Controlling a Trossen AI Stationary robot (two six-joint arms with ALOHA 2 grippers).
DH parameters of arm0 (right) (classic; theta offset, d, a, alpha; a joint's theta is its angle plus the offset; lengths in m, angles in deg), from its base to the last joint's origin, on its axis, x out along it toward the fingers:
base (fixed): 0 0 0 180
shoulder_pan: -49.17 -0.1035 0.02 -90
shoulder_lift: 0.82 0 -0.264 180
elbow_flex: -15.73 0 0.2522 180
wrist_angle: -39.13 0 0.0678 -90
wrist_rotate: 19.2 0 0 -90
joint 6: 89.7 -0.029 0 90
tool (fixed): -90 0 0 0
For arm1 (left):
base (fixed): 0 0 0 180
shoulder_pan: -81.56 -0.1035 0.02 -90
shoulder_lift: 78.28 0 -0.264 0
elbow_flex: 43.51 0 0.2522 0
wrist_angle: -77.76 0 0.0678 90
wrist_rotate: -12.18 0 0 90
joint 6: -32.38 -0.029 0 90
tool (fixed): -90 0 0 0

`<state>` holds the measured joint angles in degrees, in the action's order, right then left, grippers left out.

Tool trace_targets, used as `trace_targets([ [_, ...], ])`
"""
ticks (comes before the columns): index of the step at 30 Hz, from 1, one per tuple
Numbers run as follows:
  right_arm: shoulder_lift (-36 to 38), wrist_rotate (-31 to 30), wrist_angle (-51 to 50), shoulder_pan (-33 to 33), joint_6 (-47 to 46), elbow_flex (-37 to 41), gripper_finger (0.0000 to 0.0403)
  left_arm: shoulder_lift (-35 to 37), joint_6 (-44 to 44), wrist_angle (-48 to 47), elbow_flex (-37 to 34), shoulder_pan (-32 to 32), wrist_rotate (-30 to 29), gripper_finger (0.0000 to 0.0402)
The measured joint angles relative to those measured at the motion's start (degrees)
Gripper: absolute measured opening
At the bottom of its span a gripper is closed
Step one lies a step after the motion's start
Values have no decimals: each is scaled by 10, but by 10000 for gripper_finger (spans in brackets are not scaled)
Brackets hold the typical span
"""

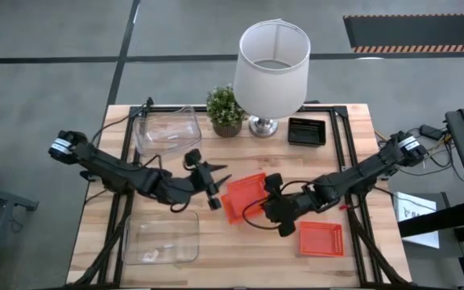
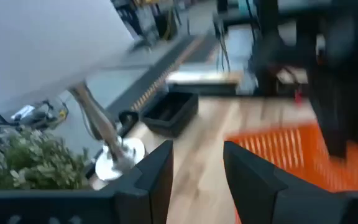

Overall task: Stack baskets by color
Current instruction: Stack the top orange bin into the middle orange bin

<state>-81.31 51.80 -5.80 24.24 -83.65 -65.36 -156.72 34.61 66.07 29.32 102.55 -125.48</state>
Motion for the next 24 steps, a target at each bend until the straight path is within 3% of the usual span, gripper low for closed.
trace_targets([
  [7, -64, 0, 0, 0, 2, -15, 9, 38, -4, 34, -38, 1, -59, 125],
  [18, -171, -9, -76, 2, 0, -92, 12, 51, 2, 37, -61, 2, -63, 125],
  [24, -198, -5, -79, 9, -3, -116, 38, 46, 2, 35, -61, 3, -63, 125],
])
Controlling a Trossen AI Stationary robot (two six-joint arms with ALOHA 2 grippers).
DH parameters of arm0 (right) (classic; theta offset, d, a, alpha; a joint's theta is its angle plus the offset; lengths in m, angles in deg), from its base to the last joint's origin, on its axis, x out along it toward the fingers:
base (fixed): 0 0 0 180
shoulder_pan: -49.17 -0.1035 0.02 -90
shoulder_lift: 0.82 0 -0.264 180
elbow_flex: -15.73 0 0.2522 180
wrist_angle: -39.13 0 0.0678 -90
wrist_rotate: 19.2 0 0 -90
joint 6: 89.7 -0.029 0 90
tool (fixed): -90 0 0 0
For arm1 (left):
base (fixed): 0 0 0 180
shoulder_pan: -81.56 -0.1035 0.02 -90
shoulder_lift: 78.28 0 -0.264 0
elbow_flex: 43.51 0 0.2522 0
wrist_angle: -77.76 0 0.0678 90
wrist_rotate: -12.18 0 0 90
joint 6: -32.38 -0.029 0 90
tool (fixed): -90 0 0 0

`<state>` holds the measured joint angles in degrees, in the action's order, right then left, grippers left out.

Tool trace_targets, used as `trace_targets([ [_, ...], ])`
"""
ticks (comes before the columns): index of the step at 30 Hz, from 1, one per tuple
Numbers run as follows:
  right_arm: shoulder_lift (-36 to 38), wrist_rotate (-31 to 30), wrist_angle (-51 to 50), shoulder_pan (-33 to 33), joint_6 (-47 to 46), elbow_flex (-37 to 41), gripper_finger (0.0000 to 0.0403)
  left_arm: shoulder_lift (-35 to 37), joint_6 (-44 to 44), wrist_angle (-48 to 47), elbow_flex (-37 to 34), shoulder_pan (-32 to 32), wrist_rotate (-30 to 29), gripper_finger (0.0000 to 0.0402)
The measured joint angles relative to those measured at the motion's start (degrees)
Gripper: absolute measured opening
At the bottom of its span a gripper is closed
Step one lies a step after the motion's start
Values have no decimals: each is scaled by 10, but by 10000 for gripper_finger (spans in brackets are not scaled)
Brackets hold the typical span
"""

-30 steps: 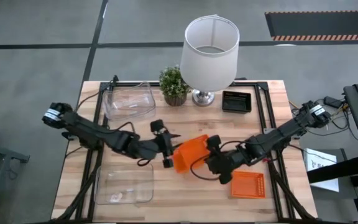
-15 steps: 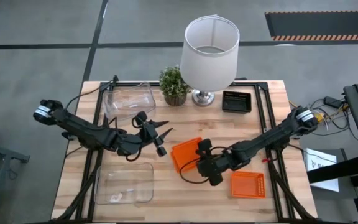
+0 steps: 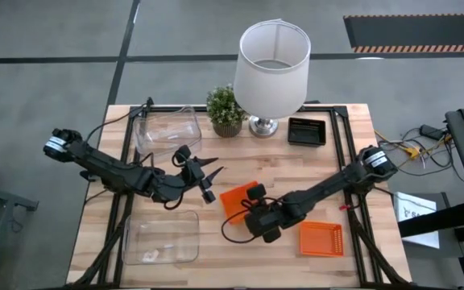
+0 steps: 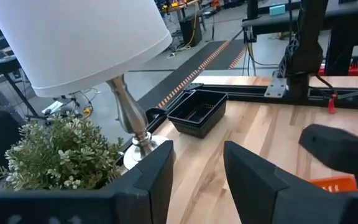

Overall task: Stack baskets by color
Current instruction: Stack the top orange bin into the middle orange bin, then stack the transparent bin into the top of the stacked transparent bins

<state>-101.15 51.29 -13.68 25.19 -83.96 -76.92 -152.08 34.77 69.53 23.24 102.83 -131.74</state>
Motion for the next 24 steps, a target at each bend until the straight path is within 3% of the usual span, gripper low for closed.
trace_targets([
  [14, 37, 5, 0, 6, -8, -2, 135, 0, 1, 0, 0, 6, 1, 125],
  [18, 44, 5, 10, 6, -6, -2, 113, 0, 2, 1, 0, 6, 1, 125],
  [24, 51, 4, 16, -1, 1, 23, 25, -8, 18, 2, -4, 12, 19, 125],
])
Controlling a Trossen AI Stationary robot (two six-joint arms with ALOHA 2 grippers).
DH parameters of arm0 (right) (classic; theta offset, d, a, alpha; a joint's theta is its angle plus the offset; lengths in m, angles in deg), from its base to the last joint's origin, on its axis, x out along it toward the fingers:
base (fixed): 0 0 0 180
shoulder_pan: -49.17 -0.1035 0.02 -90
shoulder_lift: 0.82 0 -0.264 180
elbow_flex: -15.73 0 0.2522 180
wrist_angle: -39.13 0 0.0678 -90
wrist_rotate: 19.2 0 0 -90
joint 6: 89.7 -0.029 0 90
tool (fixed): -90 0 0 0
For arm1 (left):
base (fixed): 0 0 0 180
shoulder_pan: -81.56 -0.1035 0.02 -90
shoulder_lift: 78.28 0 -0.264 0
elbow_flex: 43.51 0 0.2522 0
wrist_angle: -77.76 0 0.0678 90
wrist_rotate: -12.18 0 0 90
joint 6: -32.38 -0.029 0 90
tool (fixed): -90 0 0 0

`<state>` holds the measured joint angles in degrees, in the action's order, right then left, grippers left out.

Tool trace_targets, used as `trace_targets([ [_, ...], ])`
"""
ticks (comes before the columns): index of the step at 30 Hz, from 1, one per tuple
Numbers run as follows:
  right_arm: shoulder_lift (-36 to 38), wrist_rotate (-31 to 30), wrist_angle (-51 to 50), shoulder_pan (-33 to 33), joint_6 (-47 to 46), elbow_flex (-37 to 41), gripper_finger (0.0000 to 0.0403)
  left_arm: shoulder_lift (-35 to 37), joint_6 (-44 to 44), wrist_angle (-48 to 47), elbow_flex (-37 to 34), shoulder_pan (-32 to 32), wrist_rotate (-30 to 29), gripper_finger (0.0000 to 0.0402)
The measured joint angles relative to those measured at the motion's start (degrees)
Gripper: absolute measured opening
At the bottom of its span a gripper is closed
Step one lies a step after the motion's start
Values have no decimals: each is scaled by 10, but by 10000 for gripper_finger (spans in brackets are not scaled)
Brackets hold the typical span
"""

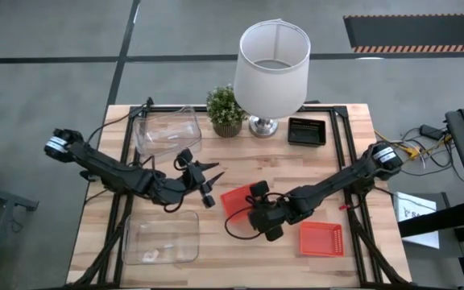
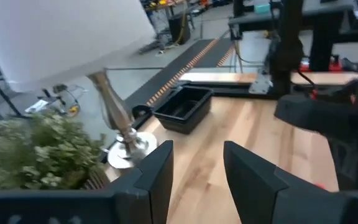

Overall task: Stack baskets by color
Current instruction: Stack the transparent bin into the top of the stacked transparent bins

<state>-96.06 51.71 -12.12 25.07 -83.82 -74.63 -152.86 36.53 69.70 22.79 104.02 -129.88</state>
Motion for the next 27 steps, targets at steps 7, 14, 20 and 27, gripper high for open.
trace_targets([
  [7, 73, -9, 96, -12, 2, 102, 10, -48, -23, 61, -3, 29, 71, 125],
  [14, 198, -19, 247, -12, 32, 236, 9, -93, -46, 72, 55, 76, 147, 125],
  [20, 291, -19, 329, -12, 47, 322, 9, -116, 46, -132, 164, 132, 151, 125],
  [27, 345, -19, 336, -12, 47, 360, 9, -191, 273, -406, 342, 162, 196, 125],
])
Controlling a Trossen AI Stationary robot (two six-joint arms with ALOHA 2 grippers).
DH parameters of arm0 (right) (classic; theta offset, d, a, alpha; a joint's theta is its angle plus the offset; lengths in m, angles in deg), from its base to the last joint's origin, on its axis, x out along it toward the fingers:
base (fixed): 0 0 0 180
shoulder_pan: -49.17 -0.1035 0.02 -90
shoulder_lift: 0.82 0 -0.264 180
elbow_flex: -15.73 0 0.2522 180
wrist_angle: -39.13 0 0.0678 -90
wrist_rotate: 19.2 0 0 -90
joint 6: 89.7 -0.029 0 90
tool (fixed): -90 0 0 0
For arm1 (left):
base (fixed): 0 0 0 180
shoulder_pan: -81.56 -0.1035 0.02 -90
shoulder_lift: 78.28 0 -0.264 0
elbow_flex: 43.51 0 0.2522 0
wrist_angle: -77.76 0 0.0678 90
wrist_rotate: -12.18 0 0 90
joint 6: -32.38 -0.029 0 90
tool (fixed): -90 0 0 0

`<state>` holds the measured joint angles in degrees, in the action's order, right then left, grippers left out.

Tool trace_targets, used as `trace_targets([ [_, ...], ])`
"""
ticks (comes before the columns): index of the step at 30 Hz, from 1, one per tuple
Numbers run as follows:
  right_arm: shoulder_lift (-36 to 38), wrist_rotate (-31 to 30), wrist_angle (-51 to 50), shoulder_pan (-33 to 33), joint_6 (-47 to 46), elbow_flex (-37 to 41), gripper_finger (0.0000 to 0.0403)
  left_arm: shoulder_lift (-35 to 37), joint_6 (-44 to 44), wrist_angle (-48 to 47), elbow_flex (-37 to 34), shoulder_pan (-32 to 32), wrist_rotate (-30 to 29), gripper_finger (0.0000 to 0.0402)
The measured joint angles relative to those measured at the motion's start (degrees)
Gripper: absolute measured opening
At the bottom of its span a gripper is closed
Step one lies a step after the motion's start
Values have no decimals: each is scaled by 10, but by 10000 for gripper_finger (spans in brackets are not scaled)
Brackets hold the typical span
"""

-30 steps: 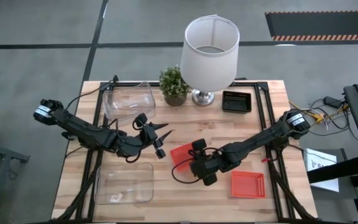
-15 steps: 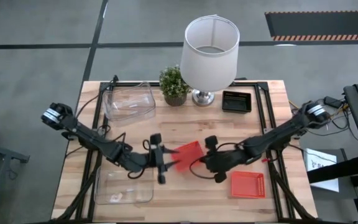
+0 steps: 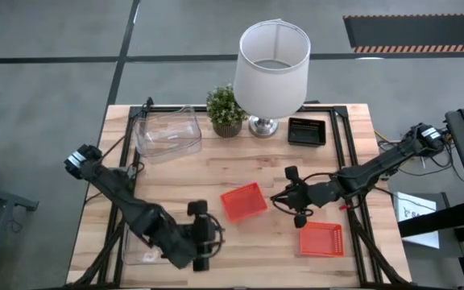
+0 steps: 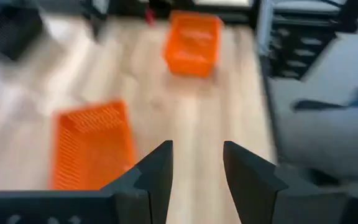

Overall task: Stack baskets by color
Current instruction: Stack the transparent bin into the top of the stacked transparent bins

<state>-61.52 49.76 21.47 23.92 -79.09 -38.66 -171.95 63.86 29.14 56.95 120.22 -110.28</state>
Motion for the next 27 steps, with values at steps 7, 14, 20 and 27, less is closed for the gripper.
trace_targets([
  [7, -2, 0, -1, 0, 26, 6, 9, -91, 146, -229, 163, 9, 221, 125],
  [14, -5, 0, -4, 0, 42, 6, 9, -120, 259, -369, 208, 34, 364, 125],
  [20, 0, 0, -20, 0, 40, 6, 9, -117, 296, -377, 167, 81, 370, 125],
  [27, 0, 0, -31, 0, 35, 6, 9, -117, 360, -375, 82, 105, 367, 125],
])
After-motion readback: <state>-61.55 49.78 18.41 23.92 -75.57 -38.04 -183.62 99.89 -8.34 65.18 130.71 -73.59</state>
